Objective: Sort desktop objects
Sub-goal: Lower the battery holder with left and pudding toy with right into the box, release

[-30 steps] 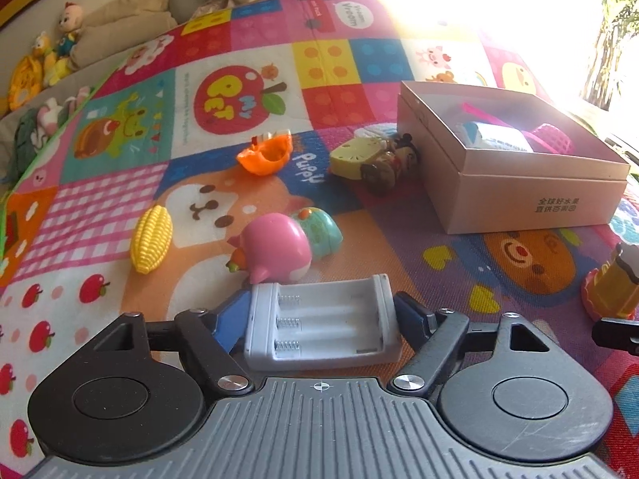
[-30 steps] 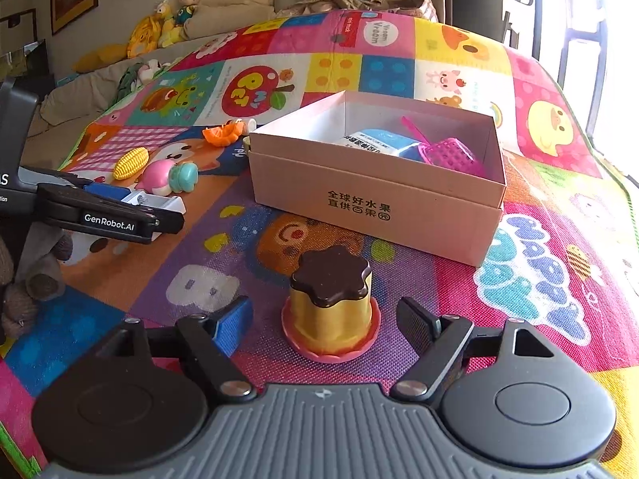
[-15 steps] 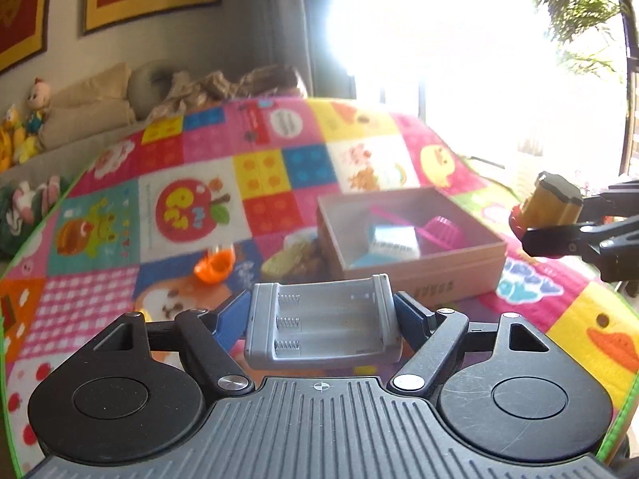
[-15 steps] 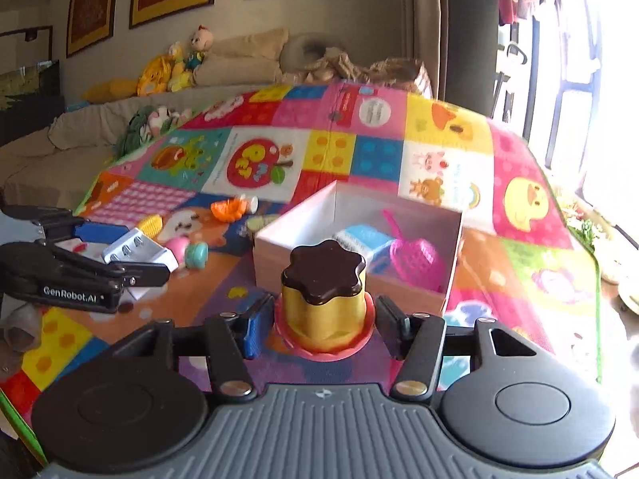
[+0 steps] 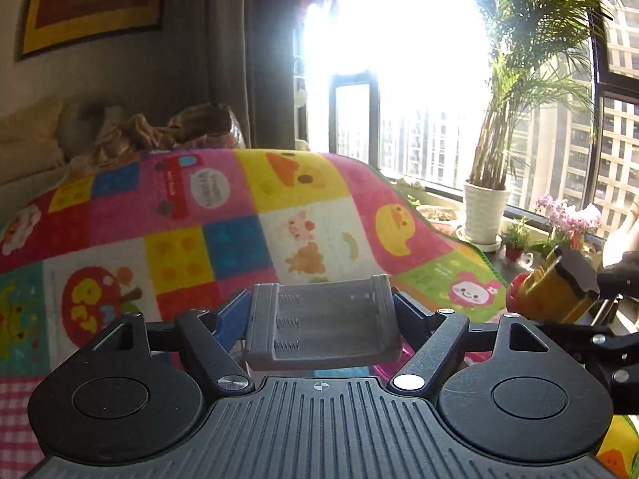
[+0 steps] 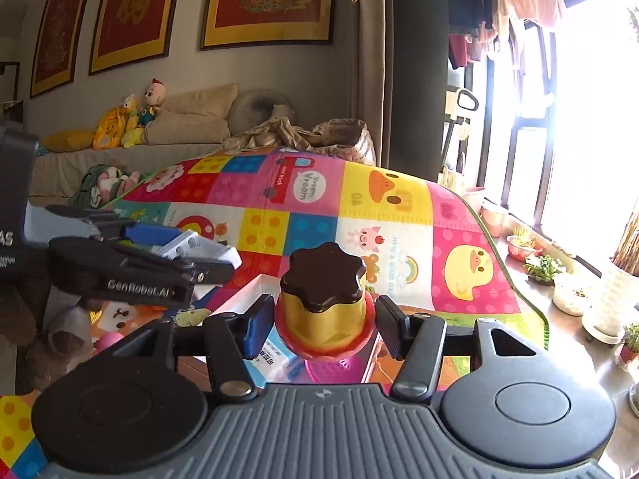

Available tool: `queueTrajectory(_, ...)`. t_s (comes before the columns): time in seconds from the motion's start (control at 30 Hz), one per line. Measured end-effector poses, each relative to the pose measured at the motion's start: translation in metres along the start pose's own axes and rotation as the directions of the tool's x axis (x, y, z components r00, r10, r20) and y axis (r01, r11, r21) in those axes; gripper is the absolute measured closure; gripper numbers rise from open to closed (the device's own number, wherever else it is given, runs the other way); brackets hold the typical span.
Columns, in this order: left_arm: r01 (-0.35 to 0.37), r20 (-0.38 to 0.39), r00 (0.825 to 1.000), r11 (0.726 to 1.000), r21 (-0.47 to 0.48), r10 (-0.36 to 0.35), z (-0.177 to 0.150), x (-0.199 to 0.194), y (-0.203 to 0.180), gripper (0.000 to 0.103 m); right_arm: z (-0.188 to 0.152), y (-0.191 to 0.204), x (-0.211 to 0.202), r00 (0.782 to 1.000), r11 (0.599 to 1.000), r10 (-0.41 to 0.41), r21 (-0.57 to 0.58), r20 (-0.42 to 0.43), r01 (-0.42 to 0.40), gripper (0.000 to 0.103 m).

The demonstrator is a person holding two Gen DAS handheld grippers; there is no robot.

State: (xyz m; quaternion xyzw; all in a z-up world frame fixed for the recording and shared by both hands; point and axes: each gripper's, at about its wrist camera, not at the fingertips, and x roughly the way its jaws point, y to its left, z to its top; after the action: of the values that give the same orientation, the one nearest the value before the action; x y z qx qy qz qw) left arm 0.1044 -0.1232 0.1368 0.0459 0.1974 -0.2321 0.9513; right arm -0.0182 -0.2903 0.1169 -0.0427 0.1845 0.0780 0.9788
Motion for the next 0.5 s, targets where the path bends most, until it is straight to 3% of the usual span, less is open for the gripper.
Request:
queueTrajectory(0.1,0.018,-0.005,1.000,0.997,-0.078,-0.018,0.000,0.020,0.019,0.007,-0.011,-0.001,0.022,0.999,1.000,-0.002,-0.005,-0.034,0.002,0.047)
queueTrajectory(0.33,-0.068,-0.051,0.997,0.986,-0.152,0.061,-0.039,-0.007,0.067,0.006,-0.021,0.002,0.063,0.996,0.999,0.014,-0.030,-0.093,-0.016,0.047)
queueTrajectory(0.5,-0.145,-0.139,0.983,0.974,-0.176,0.122,-0.084,-0.039,0.087,0.006,-0.024,0.006,0.094,0.986,0.999,0.040,-0.015,-0.164,-0.043,0.046)
